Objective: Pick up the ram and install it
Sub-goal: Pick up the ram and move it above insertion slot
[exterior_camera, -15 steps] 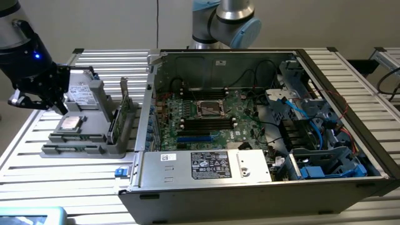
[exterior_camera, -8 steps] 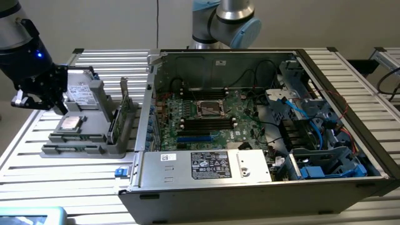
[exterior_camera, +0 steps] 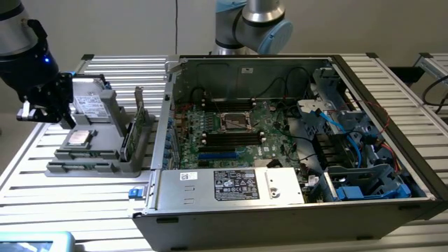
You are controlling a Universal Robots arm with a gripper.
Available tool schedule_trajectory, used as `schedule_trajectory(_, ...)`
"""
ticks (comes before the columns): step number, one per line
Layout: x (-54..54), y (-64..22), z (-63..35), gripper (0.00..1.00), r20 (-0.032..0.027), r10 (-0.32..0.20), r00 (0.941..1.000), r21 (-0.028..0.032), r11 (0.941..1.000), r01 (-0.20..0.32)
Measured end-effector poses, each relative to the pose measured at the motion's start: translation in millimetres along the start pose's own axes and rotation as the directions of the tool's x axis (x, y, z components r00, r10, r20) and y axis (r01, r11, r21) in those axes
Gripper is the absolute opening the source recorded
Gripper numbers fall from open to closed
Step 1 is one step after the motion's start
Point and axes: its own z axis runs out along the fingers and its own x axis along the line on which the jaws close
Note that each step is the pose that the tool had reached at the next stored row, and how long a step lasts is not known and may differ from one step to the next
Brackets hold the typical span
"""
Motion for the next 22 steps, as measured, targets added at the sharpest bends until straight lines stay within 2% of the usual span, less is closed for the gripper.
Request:
schedule_trajectory(3, 0.0, 0.0, 0.1, 0.11, -0.0007, -0.052, 0.9986, -0.0009, 0.9986, 0.052)
schedule_trajectory(9, 0.0, 0.0, 0.2, 0.11, -0.0008, -0.059, 0.9983, -0.0011, 0.9983, 0.059)
schedule_trajectory(10, 0.0, 0.0, 0.1, 0.18, -0.0008, -0.059, 0.9983, -0.0011, 0.9983, 0.059)
schedule_trajectory(11, 0.0, 0.0, 0.1, 0.18, -0.0008, -0.059, 0.9983, -0.0011, 0.9983, 0.059)
schedule_trajectory(12, 0.0, 0.0, 0.1, 0.24, -0.0009, -0.059, 0.9983, -0.0012, 0.9983, 0.059)
schedule_trajectory(13, 0.0, 0.0, 0.1, 0.24, -0.001, -0.059, 0.9983, -0.0013, 0.9983, 0.059)
schedule_trajectory(14, 0.0, 0.0, 0.3, 0.3, -0.001, -0.059, 0.9983, -0.0013, 0.9983, 0.059)
schedule_trajectory(15, 0.0, 0.1, 0.9, 0.3, -0.0008, -0.059, 0.9983, -0.0009, 0.9983, 0.059)
schedule_trajectory(16, 0.1, 0.3, 1.6, 0.36, -0.0013, -0.057, 0.9984, -0.0007, 0.9984, 0.057)
schedule_trajectory(19, 0.3, 1.6, 4.3, 0.36, -0.0055, -0.046, 0.9989, -0.0005, 0.9989, 0.046)
schedule_trajectory(22, 0.7, 2.1, 7.0, 0.36, -0.0066, -0.036, 0.9993, -0.0003, 0.9993, 0.036)
